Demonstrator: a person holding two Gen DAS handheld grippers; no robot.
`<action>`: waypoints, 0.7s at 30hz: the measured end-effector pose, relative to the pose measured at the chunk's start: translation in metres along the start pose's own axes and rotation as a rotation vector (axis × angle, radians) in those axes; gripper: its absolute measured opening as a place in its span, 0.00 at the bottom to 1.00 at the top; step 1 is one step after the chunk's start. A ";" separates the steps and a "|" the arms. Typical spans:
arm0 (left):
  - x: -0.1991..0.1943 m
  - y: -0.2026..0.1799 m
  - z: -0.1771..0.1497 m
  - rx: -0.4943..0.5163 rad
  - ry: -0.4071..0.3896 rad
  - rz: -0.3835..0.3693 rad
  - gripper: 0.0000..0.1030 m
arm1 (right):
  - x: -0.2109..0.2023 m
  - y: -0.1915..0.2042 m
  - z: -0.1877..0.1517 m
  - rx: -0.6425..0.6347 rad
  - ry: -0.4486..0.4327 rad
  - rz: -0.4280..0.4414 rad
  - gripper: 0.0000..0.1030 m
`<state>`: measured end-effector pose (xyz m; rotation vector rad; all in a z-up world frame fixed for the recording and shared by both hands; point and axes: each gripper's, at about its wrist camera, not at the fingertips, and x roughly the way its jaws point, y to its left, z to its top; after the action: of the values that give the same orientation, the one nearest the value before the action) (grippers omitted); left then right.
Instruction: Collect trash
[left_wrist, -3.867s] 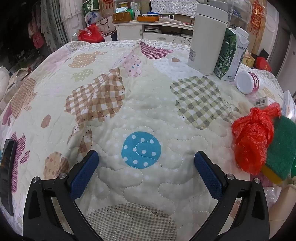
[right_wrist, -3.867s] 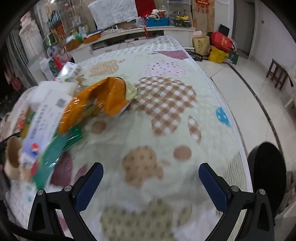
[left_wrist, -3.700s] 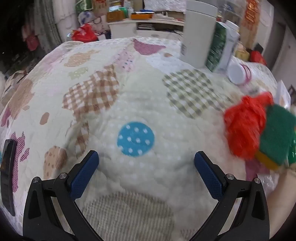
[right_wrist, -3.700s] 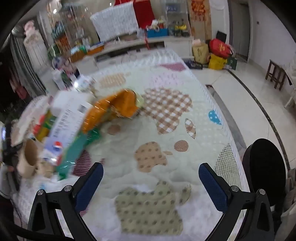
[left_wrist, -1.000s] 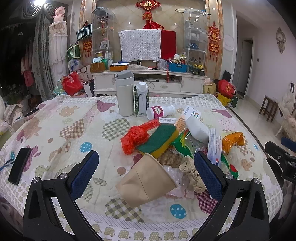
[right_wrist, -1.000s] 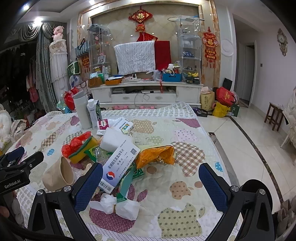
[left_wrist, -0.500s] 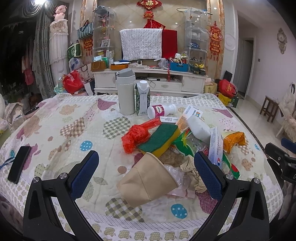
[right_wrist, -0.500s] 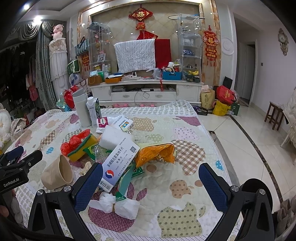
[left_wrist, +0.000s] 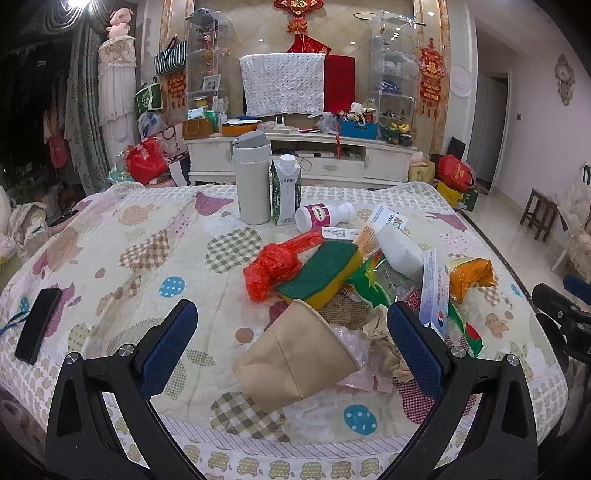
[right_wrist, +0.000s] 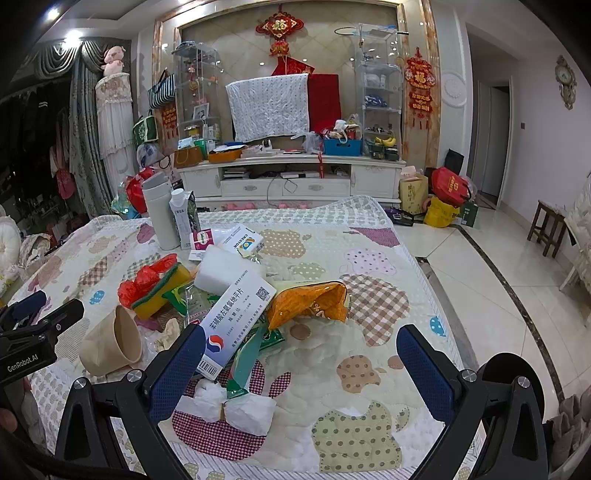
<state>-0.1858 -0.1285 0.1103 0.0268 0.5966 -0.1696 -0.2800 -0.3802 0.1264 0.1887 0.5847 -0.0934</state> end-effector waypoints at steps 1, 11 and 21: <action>0.000 0.000 0.000 0.000 0.000 0.000 0.99 | 0.000 0.000 0.000 -0.001 0.000 0.000 1.00; 0.000 0.000 0.000 -0.001 0.001 0.000 0.99 | 0.001 -0.001 -0.001 -0.005 0.003 -0.003 1.00; -0.001 0.016 -0.008 -0.002 0.033 -0.008 0.99 | 0.006 -0.003 -0.005 -0.006 0.023 -0.009 1.00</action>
<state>-0.1883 -0.1116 0.1041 0.0258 0.6301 -0.1765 -0.2779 -0.3825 0.1182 0.1811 0.6088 -0.0983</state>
